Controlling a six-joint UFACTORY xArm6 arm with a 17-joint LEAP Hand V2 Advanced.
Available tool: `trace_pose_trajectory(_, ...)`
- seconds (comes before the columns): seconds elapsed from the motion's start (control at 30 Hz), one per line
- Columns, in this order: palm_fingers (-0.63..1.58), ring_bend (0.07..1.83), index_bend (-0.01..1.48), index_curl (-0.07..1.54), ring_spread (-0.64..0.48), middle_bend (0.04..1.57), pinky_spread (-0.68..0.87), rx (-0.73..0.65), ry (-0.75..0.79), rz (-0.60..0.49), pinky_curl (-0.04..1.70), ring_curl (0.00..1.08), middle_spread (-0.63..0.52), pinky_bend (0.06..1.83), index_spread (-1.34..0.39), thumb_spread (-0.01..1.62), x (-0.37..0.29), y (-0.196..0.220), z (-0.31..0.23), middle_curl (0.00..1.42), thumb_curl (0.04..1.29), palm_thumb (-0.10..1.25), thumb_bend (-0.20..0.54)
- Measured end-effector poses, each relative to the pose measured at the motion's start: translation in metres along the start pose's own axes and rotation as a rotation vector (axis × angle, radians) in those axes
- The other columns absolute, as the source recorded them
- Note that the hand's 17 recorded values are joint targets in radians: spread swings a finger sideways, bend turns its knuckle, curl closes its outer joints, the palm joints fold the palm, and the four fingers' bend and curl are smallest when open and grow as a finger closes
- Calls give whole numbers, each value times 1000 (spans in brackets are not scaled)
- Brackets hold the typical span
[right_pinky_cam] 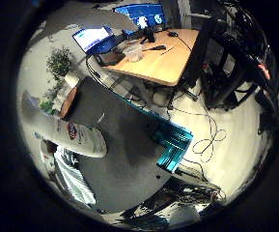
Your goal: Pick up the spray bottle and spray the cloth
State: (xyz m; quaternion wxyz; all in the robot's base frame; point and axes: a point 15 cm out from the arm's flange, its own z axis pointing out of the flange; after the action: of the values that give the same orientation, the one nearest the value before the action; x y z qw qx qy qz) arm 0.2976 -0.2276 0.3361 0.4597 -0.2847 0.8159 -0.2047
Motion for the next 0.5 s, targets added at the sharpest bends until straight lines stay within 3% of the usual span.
trace_pose_trajectory(0.5, 133, 474, 164, 298, 398, 198, 663, -130, -147, 21, 157, 222, 290, 1160, -9, 1027, -39, 19, 47, 328, 383, 450, -27)
